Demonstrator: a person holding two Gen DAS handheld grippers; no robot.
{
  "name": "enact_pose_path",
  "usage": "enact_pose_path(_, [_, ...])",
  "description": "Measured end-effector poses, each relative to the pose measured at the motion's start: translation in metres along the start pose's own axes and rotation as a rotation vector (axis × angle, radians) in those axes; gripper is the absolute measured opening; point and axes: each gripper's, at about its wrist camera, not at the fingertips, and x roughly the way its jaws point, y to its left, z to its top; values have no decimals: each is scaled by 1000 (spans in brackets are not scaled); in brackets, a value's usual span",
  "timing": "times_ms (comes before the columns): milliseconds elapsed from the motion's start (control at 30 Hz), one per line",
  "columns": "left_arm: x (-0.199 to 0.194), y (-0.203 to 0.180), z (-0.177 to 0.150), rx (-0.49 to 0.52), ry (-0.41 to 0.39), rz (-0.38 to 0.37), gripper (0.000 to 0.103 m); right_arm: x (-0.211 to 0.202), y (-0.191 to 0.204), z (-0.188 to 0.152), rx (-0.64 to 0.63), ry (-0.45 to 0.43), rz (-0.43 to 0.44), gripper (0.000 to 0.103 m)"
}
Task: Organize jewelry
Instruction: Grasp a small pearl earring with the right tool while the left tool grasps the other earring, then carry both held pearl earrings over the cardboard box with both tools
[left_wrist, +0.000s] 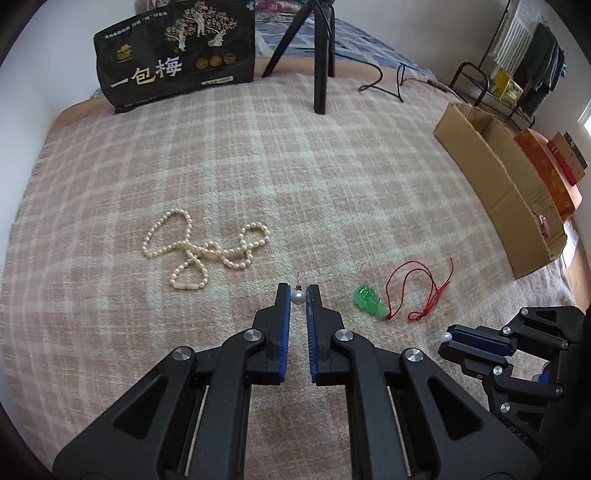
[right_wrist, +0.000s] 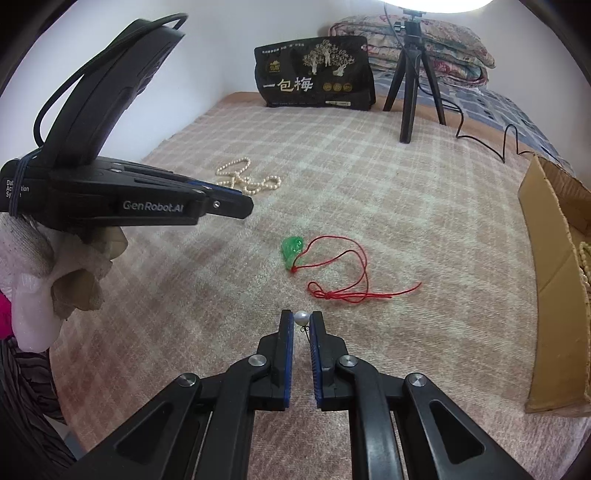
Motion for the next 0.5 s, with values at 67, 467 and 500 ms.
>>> enact_pose_path(67, [-5,1,1,-7,-10,-5,6,-6,-1,1,1,-13,-7,6])
enact_pose_path(467, [-41,-17,19,-19,-114,-58,6,-52,-19,7,35,-112,-43,6])
enact_pose_path(500, [-42,-19,21,-19,-119,-64,6,-57,-21,7,39,-122,-47,6])
